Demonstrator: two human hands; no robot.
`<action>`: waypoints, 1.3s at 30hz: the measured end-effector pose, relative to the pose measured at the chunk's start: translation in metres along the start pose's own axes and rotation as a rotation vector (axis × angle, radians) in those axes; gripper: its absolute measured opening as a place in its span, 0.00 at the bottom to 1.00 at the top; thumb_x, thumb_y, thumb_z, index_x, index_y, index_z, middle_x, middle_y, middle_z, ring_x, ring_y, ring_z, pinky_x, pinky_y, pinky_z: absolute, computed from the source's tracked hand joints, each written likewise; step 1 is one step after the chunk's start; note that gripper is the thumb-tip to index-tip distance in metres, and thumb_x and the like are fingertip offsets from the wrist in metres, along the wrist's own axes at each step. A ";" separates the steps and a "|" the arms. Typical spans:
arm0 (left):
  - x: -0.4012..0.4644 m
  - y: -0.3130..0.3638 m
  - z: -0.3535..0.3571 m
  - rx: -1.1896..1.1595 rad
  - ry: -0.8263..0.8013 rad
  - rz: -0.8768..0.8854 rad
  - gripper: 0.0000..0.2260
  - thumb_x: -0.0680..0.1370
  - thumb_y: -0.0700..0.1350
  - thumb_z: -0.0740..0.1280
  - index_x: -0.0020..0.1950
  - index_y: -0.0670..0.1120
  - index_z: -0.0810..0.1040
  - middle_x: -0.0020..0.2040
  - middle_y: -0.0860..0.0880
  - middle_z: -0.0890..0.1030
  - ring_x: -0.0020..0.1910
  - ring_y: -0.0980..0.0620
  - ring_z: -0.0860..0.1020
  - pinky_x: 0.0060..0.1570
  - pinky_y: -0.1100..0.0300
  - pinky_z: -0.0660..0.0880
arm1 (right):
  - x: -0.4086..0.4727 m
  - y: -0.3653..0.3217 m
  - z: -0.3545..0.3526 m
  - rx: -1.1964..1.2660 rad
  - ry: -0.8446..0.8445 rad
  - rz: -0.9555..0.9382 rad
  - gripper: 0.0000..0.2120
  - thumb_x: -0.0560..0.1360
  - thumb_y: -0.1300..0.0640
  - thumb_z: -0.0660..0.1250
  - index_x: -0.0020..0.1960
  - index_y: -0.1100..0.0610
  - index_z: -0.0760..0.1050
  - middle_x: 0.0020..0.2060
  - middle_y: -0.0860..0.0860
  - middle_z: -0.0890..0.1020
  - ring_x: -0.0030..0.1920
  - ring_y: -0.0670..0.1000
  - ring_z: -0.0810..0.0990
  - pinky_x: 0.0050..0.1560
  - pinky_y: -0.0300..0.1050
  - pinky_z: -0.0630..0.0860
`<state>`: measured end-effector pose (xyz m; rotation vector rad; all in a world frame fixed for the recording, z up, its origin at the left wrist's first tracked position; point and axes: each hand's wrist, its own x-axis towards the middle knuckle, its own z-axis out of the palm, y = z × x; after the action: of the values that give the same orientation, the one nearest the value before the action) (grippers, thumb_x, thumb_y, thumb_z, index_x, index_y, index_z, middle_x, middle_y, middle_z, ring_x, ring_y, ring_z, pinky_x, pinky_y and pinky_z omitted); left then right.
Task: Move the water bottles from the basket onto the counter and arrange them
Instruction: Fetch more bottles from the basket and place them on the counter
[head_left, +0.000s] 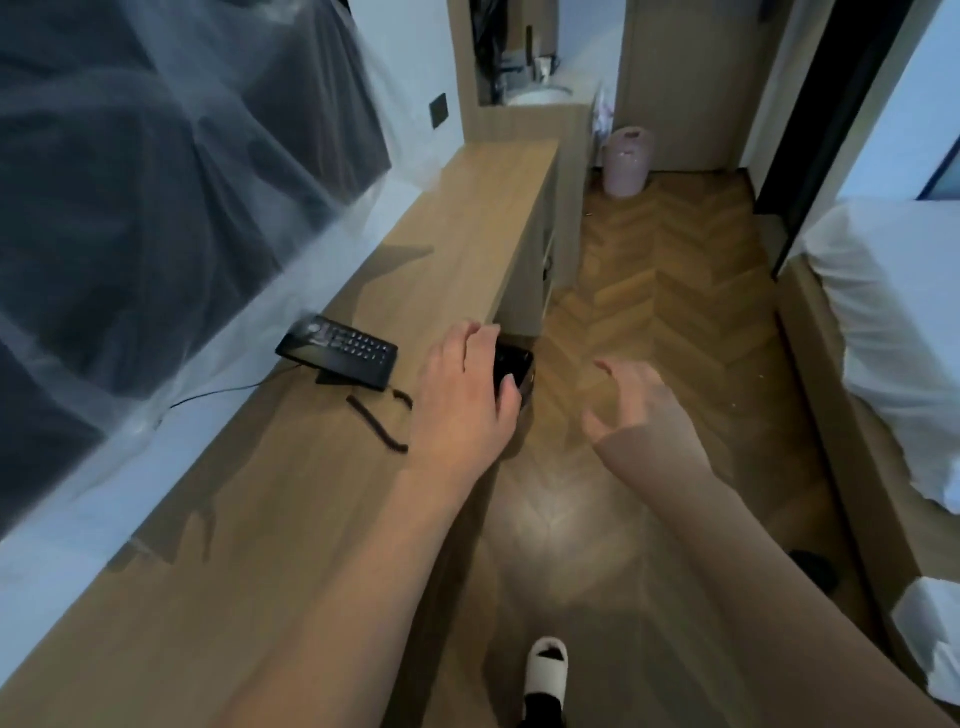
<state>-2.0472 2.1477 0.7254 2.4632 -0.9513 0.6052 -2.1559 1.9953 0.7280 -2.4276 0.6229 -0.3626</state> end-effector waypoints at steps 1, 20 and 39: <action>0.024 -0.001 0.015 -0.004 0.000 0.006 0.21 0.76 0.47 0.65 0.68 0.43 0.71 0.66 0.42 0.72 0.63 0.43 0.72 0.63 0.48 0.71 | 0.024 0.007 -0.005 -0.014 0.012 0.018 0.26 0.76 0.52 0.66 0.73 0.52 0.66 0.68 0.53 0.71 0.63 0.56 0.75 0.62 0.51 0.75; 0.443 0.071 0.295 -0.080 -0.065 0.116 0.26 0.78 0.49 0.65 0.74 0.45 0.63 0.68 0.45 0.70 0.66 0.48 0.70 0.66 0.52 0.71 | 0.464 0.192 -0.100 -0.037 0.117 0.139 0.28 0.76 0.53 0.65 0.74 0.55 0.65 0.70 0.53 0.69 0.65 0.55 0.73 0.64 0.50 0.73; 0.885 0.126 0.580 -0.106 -0.055 0.103 0.23 0.79 0.48 0.65 0.73 0.43 0.68 0.70 0.45 0.71 0.69 0.48 0.68 0.70 0.59 0.63 | 0.945 0.372 -0.195 -0.071 0.153 0.071 0.26 0.78 0.52 0.65 0.74 0.52 0.64 0.71 0.51 0.68 0.65 0.52 0.73 0.63 0.47 0.74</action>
<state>-1.4037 1.2990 0.7566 2.3597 -1.1088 0.5089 -1.5553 1.1538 0.7561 -2.4533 0.7990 -0.5081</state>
